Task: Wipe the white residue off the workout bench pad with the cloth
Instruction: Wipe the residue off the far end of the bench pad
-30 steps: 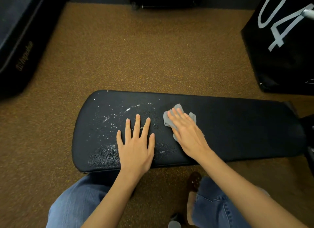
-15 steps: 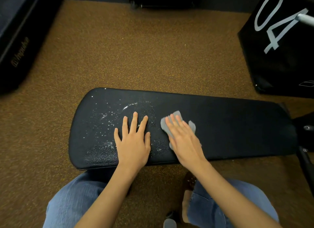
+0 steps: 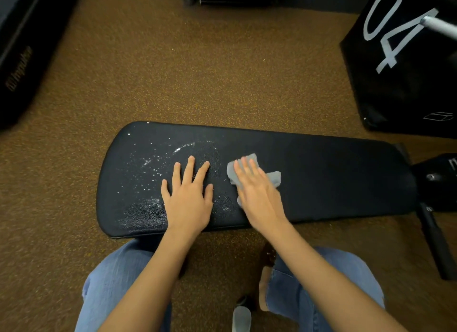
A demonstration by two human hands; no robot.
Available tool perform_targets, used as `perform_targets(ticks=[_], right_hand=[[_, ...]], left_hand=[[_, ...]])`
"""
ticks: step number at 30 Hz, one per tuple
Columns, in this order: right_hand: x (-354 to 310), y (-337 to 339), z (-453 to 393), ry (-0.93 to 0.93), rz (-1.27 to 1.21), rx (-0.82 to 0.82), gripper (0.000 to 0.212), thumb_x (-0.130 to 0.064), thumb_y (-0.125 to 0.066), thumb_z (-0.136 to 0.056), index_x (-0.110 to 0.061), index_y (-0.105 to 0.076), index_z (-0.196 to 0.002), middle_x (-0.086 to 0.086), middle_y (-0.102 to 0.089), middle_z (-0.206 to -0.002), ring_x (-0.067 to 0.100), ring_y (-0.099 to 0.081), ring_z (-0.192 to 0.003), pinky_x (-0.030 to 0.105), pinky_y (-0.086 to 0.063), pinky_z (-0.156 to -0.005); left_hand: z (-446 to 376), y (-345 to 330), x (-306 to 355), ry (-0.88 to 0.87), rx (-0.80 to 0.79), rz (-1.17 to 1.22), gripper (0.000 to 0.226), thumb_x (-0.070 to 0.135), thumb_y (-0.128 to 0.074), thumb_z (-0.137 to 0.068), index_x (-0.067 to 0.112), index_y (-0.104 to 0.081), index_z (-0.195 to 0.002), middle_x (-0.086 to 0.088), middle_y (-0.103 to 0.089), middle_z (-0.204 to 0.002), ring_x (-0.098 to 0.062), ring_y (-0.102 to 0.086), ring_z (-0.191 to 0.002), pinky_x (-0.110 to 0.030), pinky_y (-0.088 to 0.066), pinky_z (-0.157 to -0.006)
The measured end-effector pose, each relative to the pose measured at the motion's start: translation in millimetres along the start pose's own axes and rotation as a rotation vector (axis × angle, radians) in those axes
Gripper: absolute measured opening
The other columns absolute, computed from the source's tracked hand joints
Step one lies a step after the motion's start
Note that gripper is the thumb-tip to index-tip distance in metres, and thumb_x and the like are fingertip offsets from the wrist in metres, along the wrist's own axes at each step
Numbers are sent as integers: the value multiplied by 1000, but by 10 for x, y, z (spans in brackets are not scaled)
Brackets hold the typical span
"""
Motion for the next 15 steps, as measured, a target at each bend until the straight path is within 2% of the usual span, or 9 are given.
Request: perform_targets(ticks=[3, 7, 9, 12, 15], right_hand=[[23, -73, 211, 4, -8, 31, 63, -13, -58, -93, -5, -31, -150, 15, -33, -155, 28, -29, -145, 39, -23, -117], [93, -37, -264, -87, -50, -3, 64, -14, -43, -101, -8, -8, -155, 12, -8, -163, 27, -4, -151, 35, -4, -121], [112, 8, -475, -128, -56, -28, 67, -16, -42, -102, -9, -2, -155, 11, -1, -163, 26, 1, -151, 35, 0, -121], [75, 43, -397, -108, -56, -6, 70, -16, -47, -99, -7, -6, -155, 13, -6, -163, 27, -3, -151, 36, -3, -121], [-23, -5, 99, -59, -56, 21, 77, -12, -64, -85, -2, -25, -151, 18, -25, -158, 32, -22, -147, 39, -13, -122]], left_hand=[[-9, 9, 13, 1, -3, 13, 53, 42, -38, -101, 40, -22, -152, 7, -8, -164, -22, -1, -151, -53, -10, -118], [3, 14, 24, 7, 5, 19, 53, 42, -39, -102, 41, -21, -152, 7, -9, -164, -22, -1, -151, -52, -10, -118], [4, 18, 25, 8, 6, 23, 53, 42, -39, -102, 41, -22, -152, 8, -9, -164, -22, -1, -151, -52, -9, -118], [5, 16, 21, 11, 0, 27, 53, 42, -39, -101, 41, -22, -152, 7, -9, -164, -22, -1, -151, -52, -10, -118], [-1, 16, 10, 12, -4, 26, 53, 41, -40, -101, 40, -22, -152, 7, -8, -164, -22, 0, -151, -53, -10, -118]])
Point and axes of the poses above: each hand's wrist, its own z-axis away from the middle knuckle, its own y-axis out of the back of the hand, x = y × z, the point moved 8 cm from there along -z, towards the middle knuckle
